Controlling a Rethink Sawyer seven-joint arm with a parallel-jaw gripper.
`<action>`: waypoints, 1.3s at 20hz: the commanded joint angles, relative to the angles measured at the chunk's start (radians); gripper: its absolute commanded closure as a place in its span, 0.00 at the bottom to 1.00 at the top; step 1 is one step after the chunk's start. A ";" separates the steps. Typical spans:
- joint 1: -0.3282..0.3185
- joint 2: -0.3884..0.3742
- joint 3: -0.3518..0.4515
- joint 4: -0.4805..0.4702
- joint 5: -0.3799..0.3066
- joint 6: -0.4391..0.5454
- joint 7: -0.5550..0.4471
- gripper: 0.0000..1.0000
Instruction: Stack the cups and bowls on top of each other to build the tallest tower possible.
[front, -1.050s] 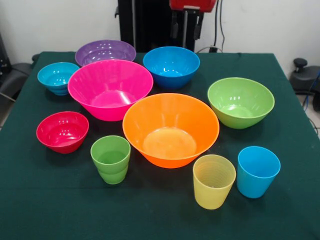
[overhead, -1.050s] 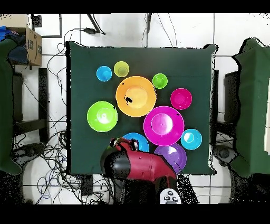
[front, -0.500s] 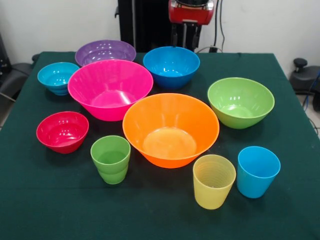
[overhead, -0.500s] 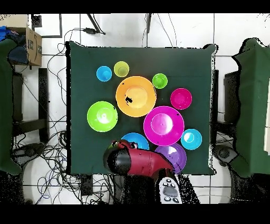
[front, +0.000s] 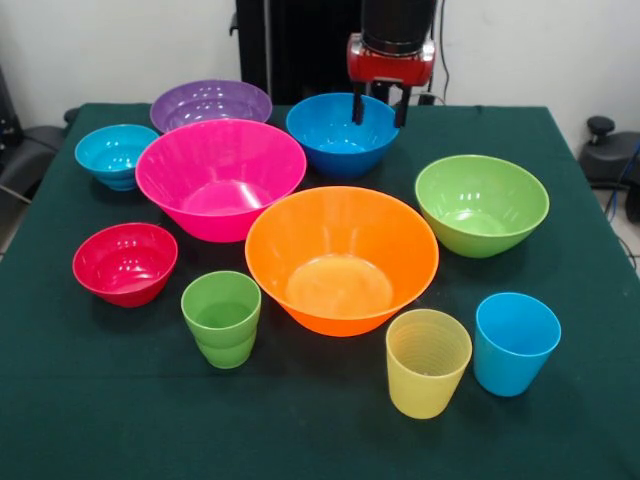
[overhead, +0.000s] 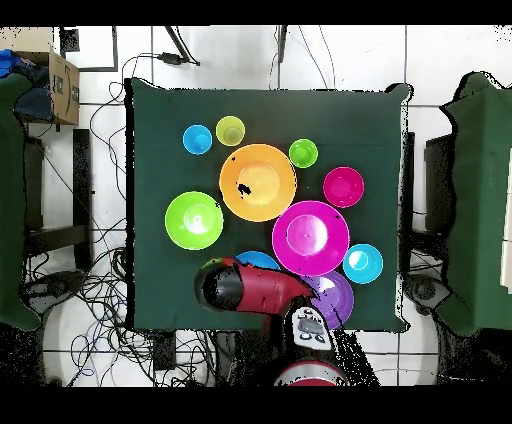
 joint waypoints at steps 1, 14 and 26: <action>0.050 0.066 0.062 -0.166 0.076 0.023 0.178 0.00; 0.117 0.112 0.059 -0.304 0.153 0.101 0.222 0.00; 0.217 0.210 0.009 -0.449 0.266 0.125 0.311 0.00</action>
